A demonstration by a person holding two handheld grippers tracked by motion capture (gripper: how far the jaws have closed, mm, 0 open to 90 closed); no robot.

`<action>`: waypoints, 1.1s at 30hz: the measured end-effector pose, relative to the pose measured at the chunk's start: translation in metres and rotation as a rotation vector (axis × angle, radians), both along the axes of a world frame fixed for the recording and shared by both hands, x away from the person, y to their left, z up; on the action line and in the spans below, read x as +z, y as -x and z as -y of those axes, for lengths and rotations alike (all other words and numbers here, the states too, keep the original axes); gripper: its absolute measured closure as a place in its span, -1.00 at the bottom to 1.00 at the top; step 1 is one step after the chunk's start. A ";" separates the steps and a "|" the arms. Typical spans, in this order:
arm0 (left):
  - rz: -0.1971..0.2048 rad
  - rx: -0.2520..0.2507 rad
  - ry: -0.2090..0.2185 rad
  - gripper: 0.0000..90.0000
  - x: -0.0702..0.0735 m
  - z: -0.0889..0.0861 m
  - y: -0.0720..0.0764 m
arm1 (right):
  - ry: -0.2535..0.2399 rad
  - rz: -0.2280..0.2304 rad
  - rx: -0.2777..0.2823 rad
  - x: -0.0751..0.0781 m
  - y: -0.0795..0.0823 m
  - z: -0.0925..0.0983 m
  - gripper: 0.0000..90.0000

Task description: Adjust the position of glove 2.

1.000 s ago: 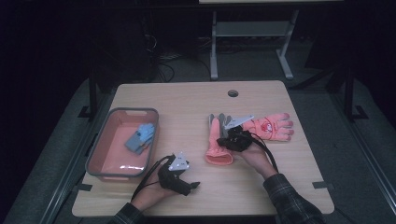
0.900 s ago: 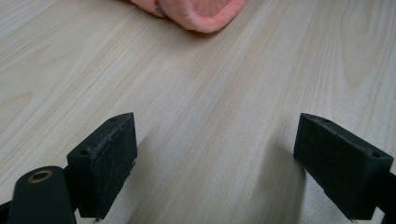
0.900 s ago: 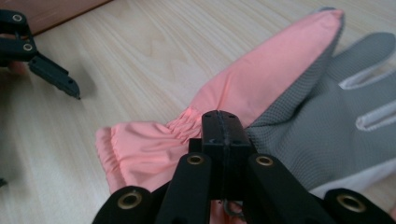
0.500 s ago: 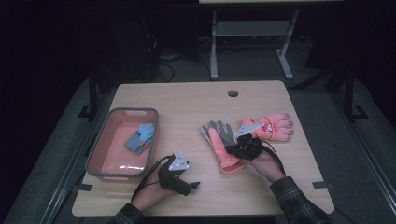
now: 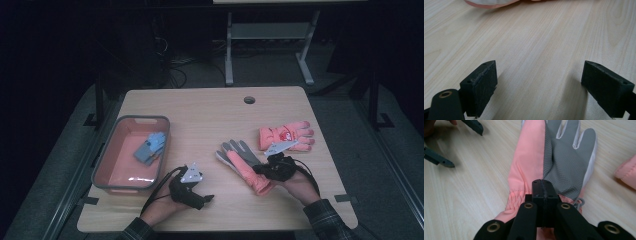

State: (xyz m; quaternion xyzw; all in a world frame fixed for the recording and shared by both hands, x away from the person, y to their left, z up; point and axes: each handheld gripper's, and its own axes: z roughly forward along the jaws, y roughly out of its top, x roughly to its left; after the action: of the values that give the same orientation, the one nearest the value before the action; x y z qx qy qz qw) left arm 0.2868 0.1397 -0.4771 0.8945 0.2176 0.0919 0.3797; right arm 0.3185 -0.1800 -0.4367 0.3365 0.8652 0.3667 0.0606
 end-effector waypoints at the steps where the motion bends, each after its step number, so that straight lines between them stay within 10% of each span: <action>1: 0.000 0.000 0.000 -0.72 0.000 0.000 0.000 | 0.000 0.007 0.007 0.001 0.000 0.002 1.00; 33: 0.001 0.000 0.001 -0.72 0.000 0.000 0.000 | 0.059 -0.032 0.053 -0.009 -0.010 -0.021 1.00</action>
State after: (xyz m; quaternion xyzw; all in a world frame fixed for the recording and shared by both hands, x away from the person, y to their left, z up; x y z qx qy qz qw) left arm 0.2867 0.1397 -0.4773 0.8943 0.2174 0.0920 0.3801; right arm 0.3285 -0.1593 -0.4460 0.3173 0.8851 0.3372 0.0467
